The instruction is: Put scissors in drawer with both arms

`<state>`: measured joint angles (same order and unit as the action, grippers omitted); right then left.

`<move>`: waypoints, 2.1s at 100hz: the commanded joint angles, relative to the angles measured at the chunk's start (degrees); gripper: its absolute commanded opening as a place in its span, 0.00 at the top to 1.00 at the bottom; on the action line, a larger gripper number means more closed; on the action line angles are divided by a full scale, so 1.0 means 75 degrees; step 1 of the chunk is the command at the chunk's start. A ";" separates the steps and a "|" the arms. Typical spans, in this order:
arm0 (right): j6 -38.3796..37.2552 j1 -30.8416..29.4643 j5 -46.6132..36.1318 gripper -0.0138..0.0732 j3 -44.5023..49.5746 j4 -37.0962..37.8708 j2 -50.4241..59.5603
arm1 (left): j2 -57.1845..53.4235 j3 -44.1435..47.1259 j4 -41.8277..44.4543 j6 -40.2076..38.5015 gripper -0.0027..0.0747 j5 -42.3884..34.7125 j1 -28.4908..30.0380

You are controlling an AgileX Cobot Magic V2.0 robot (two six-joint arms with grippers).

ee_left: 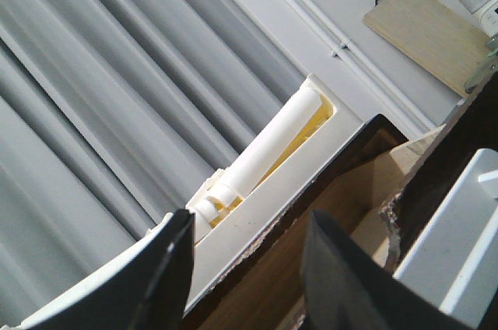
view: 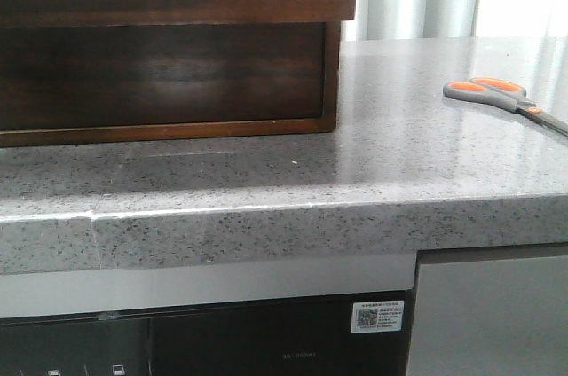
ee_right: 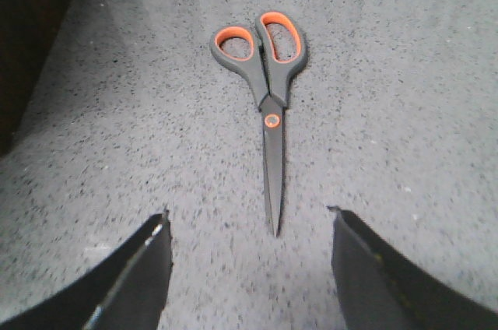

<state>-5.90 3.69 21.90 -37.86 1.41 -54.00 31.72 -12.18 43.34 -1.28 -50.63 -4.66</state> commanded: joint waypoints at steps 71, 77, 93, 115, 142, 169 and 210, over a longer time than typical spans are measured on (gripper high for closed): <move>0.0569 0.0032 0.3944 0.38 -0.6356 0.0172 -0.5876 | 0.0025 -0.0184 -0.0441 -0.0137 0.58 -0.0206 -0.0010; 0.0569 0.0032 0.3993 0.38 -0.6454 0.0188 -0.6024 | 0.0025 -0.0184 -0.0441 -0.0137 0.58 -0.0193 -0.0010; 0.0569 0.0032 0.4057 0.38 -0.6652 0.0204 -0.6377 | 0.0025 -0.0184 -0.0441 -0.0088 0.58 -0.0193 -0.0010; 0.0569 0.0032 0.4258 0.38 -0.6858 0.0221 -0.6701 | 0.0025 -0.0184 -0.0441 -0.0088 0.58 -0.0193 -0.0010; 0.0638 0.0032 0.4337 0.38 -0.6888 0.0221 -0.6764 | 0.0025 -0.0184 -0.0441 -0.0088 0.58 -0.0193 -0.0010; 0.0638 0.0032 0.4403 0.76 -0.6888 0.0207 -0.6764 | 0.0025 -0.0184 -0.0441 -0.0088 0.58 -0.0193 -0.0010; 0.0712 0.0032 0.4403 0.93 -0.6888 0.0221 -0.6578 | 0.0025 -0.0184 -0.0441 -0.0088 0.58 -0.0193 -0.0010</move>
<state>-1.44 3.72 56.07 -87.77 2.09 -107.47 31.72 -12.18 43.32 -1.50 -49.39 -4.66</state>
